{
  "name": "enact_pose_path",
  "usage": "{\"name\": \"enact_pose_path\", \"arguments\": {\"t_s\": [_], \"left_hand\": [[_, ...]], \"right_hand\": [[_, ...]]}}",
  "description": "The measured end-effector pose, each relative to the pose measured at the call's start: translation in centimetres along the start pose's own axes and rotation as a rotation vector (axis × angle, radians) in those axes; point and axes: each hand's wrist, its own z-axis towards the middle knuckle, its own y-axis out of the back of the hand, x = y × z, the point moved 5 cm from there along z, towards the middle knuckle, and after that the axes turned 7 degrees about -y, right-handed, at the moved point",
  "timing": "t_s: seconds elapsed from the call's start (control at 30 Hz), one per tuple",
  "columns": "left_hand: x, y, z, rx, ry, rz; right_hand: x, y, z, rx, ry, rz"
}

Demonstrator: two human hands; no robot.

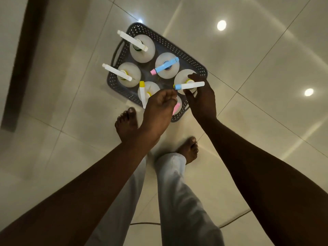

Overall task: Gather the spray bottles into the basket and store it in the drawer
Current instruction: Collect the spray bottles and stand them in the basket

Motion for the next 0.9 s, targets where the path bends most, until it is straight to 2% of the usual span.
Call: {"name": "enact_pose_path", "arguments": {"t_s": [0.37, 0.67, 0.77, 0.9], "left_hand": [[1.3, -0.1, 1.8, -0.014, 0.022, -0.021], [1.7, 2.3, 1.3, -0.01, -0.095, -0.018], [2.0, 4.4, 0.4, -0.033, -0.124, 0.023], [3.0, 9.0, 0.1, -0.148, -0.13, 0.054]], "right_hand": [[-2.0, -1.6, 0.8, 0.018, -0.032, -0.033], [-2.9, -1.2, 0.1, -0.01, -0.064, -0.115], [-3.4, -0.8, -1.5, -0.004, -0.173, -0.058], [-4.0, -0.8, -3.8, -0.047, -0.404, 0.069]]}}
